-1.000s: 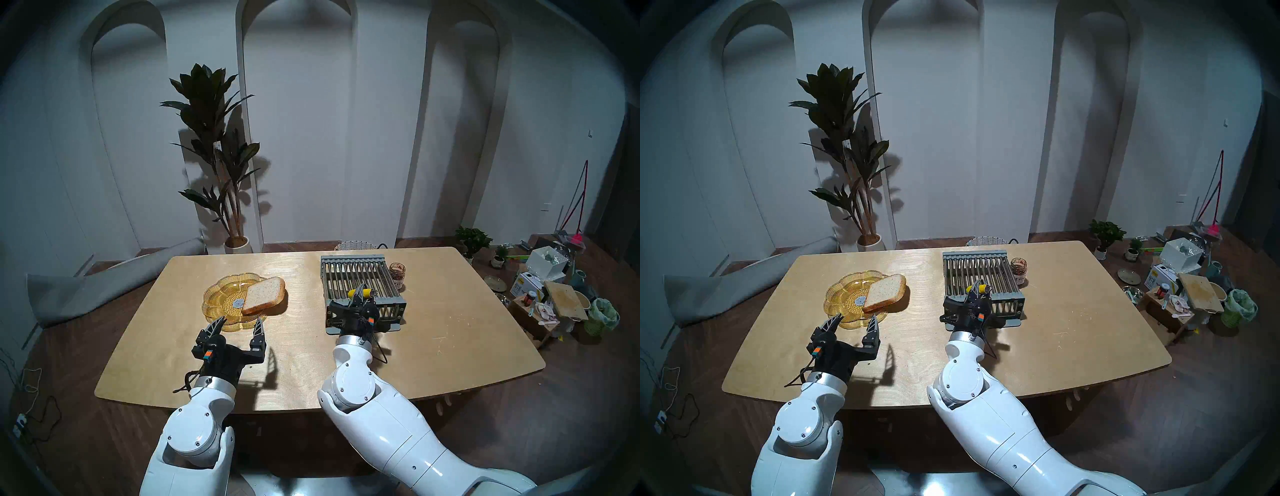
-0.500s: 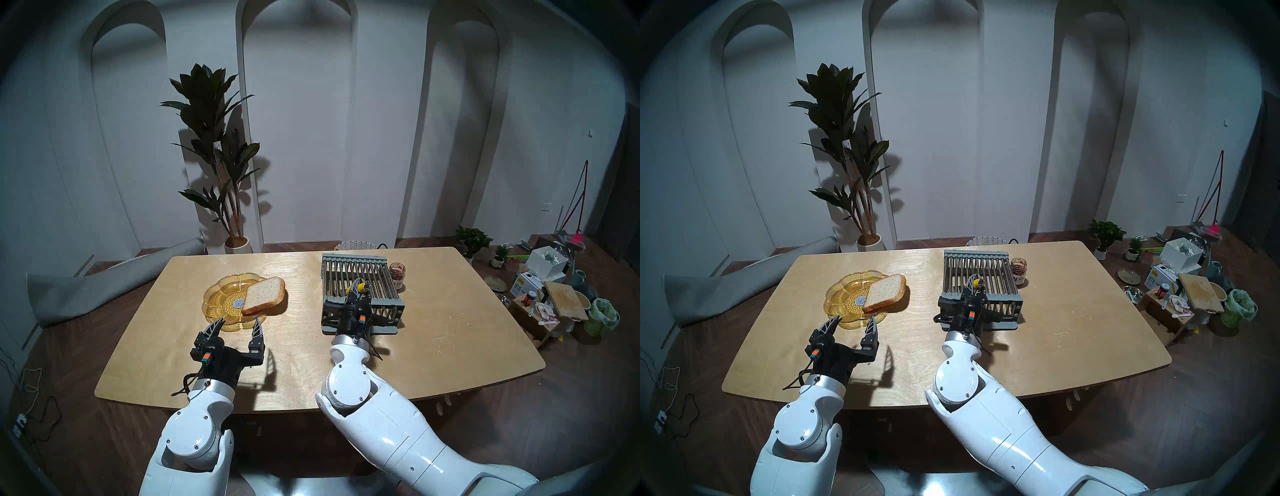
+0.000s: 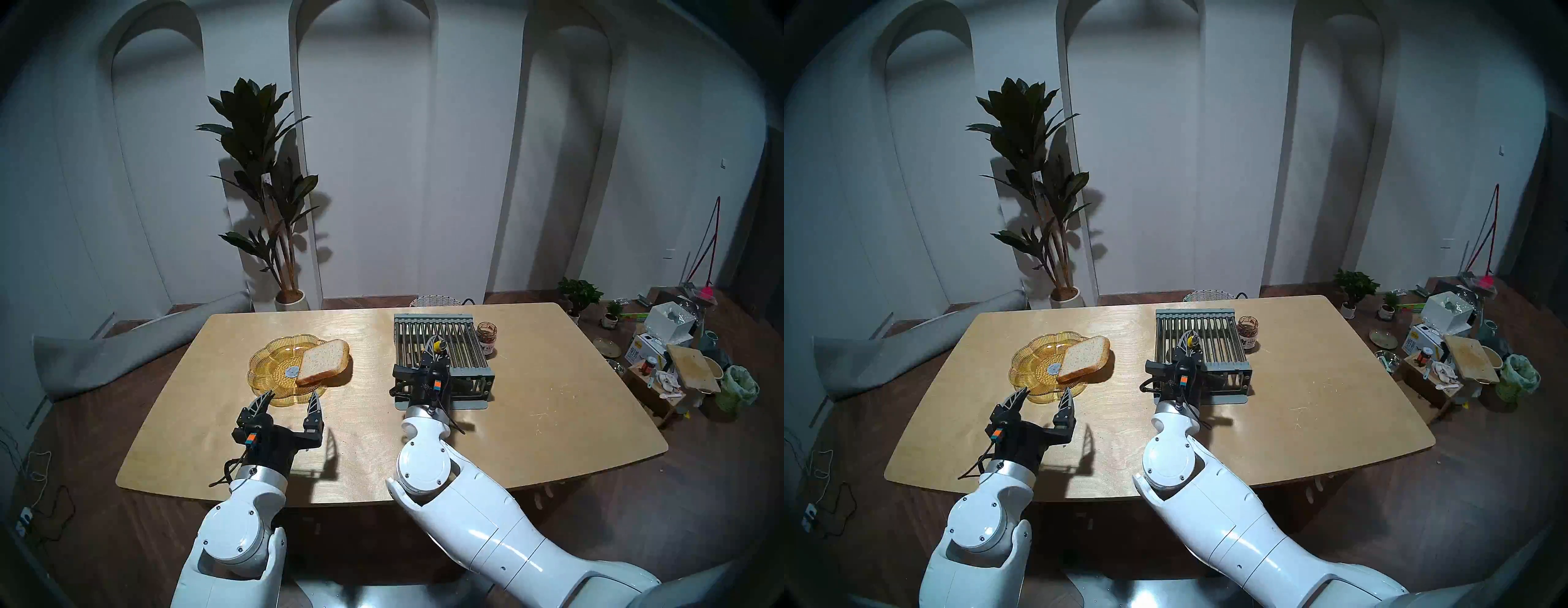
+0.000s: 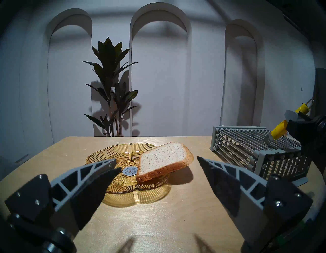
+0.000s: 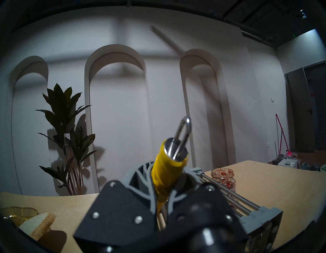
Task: Spread jam over the slice of bread with the knife
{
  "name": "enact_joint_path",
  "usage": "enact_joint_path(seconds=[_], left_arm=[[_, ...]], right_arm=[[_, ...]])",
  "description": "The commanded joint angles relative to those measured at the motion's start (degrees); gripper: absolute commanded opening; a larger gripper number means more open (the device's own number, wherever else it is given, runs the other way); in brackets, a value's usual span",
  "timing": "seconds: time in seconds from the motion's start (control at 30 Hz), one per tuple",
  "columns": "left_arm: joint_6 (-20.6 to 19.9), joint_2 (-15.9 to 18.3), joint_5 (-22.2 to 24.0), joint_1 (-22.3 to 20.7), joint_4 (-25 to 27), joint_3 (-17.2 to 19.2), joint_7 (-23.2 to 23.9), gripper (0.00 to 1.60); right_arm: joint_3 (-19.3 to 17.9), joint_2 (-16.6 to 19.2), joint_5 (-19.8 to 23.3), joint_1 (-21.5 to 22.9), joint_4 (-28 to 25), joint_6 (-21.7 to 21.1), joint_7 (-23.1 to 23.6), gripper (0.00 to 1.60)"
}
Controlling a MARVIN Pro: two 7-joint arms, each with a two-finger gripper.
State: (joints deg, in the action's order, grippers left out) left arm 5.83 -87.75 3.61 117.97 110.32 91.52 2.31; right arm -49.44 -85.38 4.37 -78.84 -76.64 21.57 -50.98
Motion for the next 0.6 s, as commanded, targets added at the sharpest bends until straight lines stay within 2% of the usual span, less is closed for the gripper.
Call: enact_joint_path(seconds=[0.0, 0.37, 0.57], left_arm=[[0.4, 0.0, -0.4, -0.8, 1.3, -0.4, 0.0, 1.6], [0.3, -0.1, -0.8, -1.0, 1.3, -0.5, -0.4, 1.6], [0.3, -0.2, -0.9, -1.1, 1.4, -0.5, -0.5, 1.6]], right_arm=[[-1.1, 0.1, 1.4, 0.7, -5.5, -5.5, 0.2, 0.0], [-2.0, 0.1, 3.7, 0.8, -9.1, -9.6, 0.9, 0.0], [-3.0, -0.9, 6.1, 1.2, -11.6, -16.5, 0.3, 0.0]])
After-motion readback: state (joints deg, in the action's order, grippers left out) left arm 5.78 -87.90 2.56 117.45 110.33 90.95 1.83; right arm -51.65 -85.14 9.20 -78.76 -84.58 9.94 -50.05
